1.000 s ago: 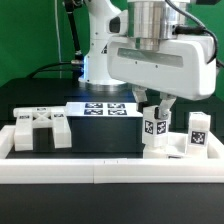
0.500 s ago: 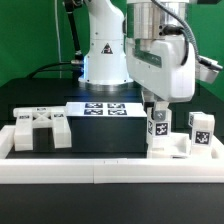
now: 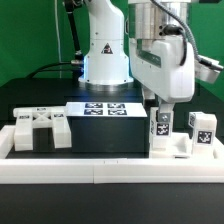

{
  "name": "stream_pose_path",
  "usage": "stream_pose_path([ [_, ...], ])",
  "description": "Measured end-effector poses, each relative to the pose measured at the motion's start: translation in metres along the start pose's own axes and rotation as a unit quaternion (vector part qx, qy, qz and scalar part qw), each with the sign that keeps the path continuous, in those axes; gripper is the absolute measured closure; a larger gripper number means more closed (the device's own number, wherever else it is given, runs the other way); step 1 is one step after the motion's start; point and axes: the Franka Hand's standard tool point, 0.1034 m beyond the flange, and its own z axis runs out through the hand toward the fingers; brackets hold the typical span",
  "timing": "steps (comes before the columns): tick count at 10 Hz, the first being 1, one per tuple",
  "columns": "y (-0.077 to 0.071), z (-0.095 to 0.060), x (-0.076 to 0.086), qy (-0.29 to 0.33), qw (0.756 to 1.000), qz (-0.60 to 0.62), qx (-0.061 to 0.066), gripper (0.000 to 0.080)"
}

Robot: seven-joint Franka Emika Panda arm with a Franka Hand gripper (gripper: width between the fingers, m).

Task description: Assemble chair

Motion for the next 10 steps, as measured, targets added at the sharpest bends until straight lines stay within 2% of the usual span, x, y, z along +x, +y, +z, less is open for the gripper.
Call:
stream_pose_path([
  [1, -0.001, -0.001, -0.001, 0.000, 1.000, -0.012, -0.001, 0.0190],
  [2, 0.000, 0.000, -0.005, 0.002, 0.998, -0.068, -0.002, 0.0158],
  [5, -0.001, 0.001, -0.012, 0.003, 0.979, -0.202, -0.003, 0.0151],
  [6, -0.002, 0.002, -0.011, 0.007, 0.968, -0.251, 0.003, 0.0151],
  [10, -0.001, 0.003, -0.010, 0.009, 0.919, -0.395, 0.002, 0.0151],
])
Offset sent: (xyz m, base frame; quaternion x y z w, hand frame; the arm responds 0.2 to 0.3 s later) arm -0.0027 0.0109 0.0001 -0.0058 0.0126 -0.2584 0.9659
